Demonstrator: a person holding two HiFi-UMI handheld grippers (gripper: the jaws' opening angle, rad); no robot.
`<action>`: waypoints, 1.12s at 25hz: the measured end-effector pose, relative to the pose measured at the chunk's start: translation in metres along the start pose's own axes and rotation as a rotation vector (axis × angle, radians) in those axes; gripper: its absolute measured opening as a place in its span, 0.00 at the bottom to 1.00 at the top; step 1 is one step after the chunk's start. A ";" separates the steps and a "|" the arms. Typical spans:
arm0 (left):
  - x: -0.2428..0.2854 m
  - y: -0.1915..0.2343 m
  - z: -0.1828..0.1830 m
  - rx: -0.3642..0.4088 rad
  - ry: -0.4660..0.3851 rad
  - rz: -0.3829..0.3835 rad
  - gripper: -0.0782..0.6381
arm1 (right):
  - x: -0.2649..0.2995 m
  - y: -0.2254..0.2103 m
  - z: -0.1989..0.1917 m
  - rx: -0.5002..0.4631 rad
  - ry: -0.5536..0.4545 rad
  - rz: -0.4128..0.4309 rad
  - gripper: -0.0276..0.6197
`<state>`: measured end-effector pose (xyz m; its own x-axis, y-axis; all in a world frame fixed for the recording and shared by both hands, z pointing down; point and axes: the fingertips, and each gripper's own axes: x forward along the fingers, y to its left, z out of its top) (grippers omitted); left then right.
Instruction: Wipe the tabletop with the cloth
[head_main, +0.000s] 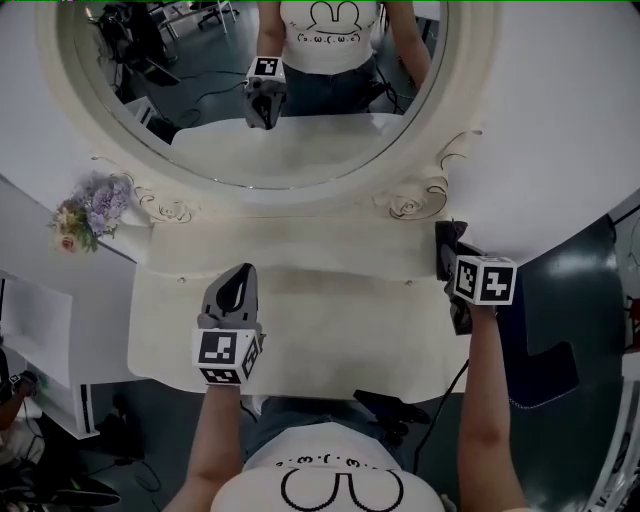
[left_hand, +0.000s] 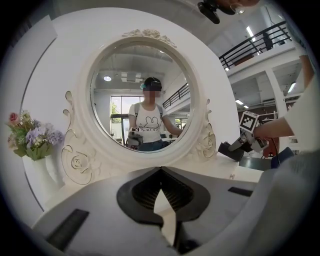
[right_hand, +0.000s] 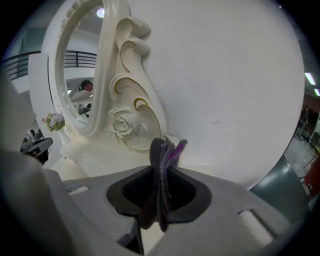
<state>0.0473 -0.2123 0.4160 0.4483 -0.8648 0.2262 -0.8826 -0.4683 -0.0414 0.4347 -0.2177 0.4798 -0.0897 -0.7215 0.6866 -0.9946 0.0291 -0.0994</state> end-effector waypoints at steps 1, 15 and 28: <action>0.001 0.000 0.000 0.001 0.003 0.002 0.11 | 0.004 -0.003 0.000 -0.007 0.029 -0.006 0.17; 0.010 0.001 -0.012 0.001 0.031 -0.012 0.11 | 0.038 -0.004 -0.002 0.051 0.188 0.007 0.16; -0.007 0.041 -0.013 -0.014 0.014 -0.035 0.11 | 0.045 0.044 -0.002 0.058 0.196 -0.012 0.16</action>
<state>0.0063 -0.2224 0.4255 0.4771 -0.8451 0.2411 -0.8683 -0.4957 -0.0193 0.3872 -0.2474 0.5078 -0.0922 -0.5729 0.8144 -0.9915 -0.0225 -0.1280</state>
